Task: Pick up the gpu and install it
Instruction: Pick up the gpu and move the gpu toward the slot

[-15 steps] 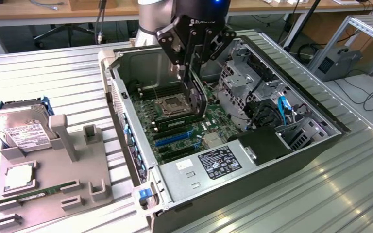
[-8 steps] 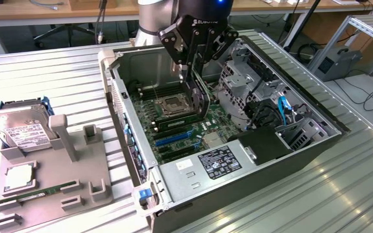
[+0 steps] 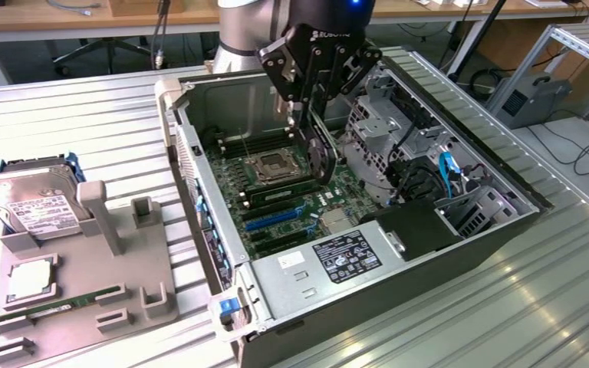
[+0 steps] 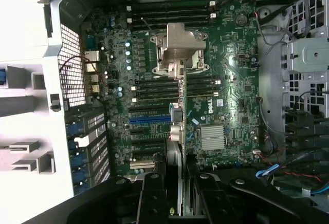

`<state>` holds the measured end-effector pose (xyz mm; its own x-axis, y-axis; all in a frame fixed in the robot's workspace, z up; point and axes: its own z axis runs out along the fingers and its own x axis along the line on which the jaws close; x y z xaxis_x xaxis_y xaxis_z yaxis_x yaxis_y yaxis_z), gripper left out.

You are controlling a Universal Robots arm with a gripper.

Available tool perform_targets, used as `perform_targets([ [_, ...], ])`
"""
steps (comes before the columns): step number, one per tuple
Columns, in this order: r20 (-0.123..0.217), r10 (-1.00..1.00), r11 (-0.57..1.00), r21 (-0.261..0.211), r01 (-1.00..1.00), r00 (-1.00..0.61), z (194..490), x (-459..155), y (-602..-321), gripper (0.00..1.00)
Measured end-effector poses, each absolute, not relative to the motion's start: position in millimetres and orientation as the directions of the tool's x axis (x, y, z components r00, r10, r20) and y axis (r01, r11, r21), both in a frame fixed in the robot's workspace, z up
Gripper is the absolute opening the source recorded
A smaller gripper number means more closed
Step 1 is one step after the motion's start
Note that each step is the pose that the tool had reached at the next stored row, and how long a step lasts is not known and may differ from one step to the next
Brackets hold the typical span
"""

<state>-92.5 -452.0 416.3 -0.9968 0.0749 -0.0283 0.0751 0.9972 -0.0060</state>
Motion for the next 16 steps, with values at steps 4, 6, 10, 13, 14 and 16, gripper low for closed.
perform_targets([
  [4,-0.028,0.075,0.997,-0.007,0.075,-0.997,416,-90,-452,0.26],
  [6,-0.028,0.075,0.997,-0.008,0.075,-0.997,416,-89,-452,0.26],
  [10,-0.029,0.075,0.997,-0.010,0.075,-0.997,416,-86,-452,0.26],
  [13,-0.029,0.075,0.997,-0.011,0.075,-0.997,416,-84,-452,0.26],
  [14,-0.029,0.075,0.997,-0.012,0.075,-0.997,416,-83,-452,0.26],
  [16,-0.029,0.075,0.997,-0.013,0.075,-0.997,416,-81,-452,0.26],
])
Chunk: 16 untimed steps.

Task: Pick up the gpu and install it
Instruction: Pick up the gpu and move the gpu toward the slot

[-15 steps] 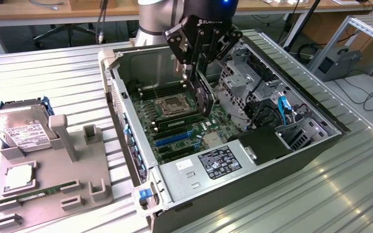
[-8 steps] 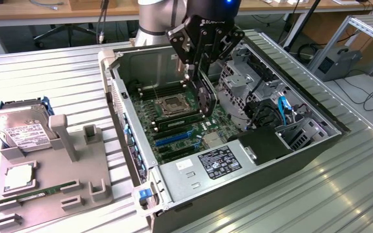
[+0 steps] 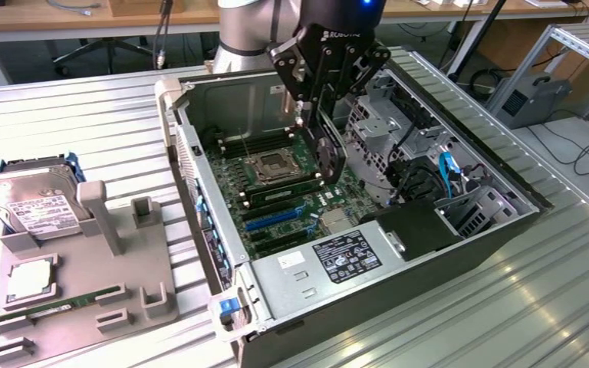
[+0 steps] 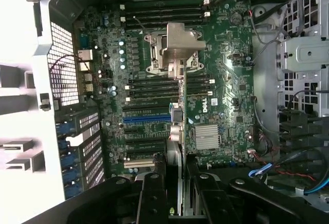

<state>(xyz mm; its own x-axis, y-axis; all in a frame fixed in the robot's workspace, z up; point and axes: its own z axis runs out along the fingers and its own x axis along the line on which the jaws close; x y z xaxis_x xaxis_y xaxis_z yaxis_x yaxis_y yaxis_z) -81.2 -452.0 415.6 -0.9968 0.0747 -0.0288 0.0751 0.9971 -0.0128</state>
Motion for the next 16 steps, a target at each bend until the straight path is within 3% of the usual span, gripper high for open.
perform_targets([
  [16,-0.030,0.074,0.997,-0.022,0.075,-0.997,412,-64,-447,0.26],
])
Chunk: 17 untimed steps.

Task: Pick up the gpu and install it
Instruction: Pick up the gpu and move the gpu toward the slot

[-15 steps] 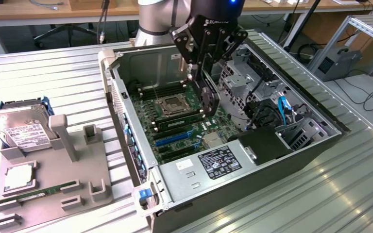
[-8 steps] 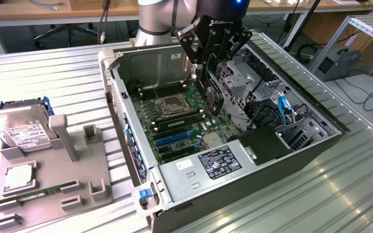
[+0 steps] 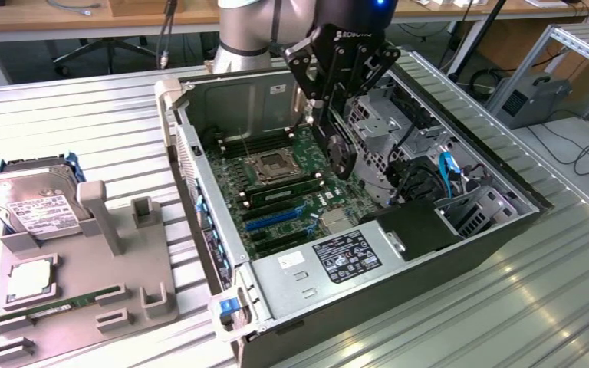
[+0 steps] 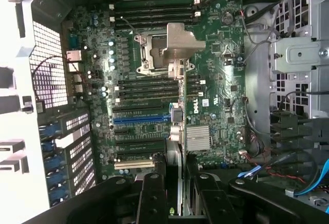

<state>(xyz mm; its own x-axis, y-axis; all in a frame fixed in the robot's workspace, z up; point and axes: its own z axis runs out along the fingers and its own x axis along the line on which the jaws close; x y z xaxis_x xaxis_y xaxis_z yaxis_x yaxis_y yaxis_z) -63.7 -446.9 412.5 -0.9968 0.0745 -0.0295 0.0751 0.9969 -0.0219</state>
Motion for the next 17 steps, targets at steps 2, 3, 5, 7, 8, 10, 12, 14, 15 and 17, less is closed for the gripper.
perform_targets([
  [2,-0.030,0.074,0.997,-0.023,0.075,-0.997,412,-61,-445,0.26],
  [3,-0.030,0.074,0.997,-0.024,0.075,-0.997,412,-60,-444,0.26],
  [5,-0.030,0.074,0.997,-0.025,0.075,-0.997,411,-59,-442,0.26],
  [7,-0.030,0.074,0.997,-0.027,0.075,-0.997,409,-59,-440,0.26],
  [8,-0.030,0.074,0.997,-0.029,0.075,-0.997,408,-58,-438,0.26],
  [10,-0.030,0.074,0.997,-0.030,0.075,-0.997,406,-58,-436,0.26],
  [12,-0.030,0.074,0.997,-0.031,0.075,-0.997,404,-58,-435,0.26],
  [14,-0.030,0.074,0.997,-0.032,0.075,-0.997,402,-58,-435,0.26],
  [15,-0.030,0.074,0.997,-0.032,0.075,-0.997,401,-58,-434,0.26],
  [17,-0.030,0.074,0.997,-0.033,0.075,-0.997,399,-58,-434,0.26],
])
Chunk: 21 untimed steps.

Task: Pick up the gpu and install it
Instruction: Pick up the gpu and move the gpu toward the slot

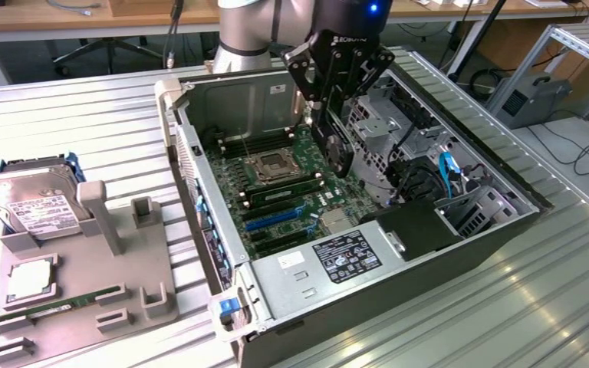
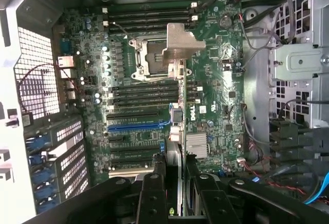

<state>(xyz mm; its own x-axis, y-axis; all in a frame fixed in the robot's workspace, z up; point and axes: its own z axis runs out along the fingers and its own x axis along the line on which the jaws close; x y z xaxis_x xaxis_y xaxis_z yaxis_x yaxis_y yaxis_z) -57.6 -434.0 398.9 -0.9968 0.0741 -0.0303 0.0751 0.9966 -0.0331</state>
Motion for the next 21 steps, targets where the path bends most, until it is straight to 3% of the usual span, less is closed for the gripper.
perform_targets([
  [21,-0.031,0.074,0.996,-0.044,0.075,-0.997,381,-55,-430,0.26],
])
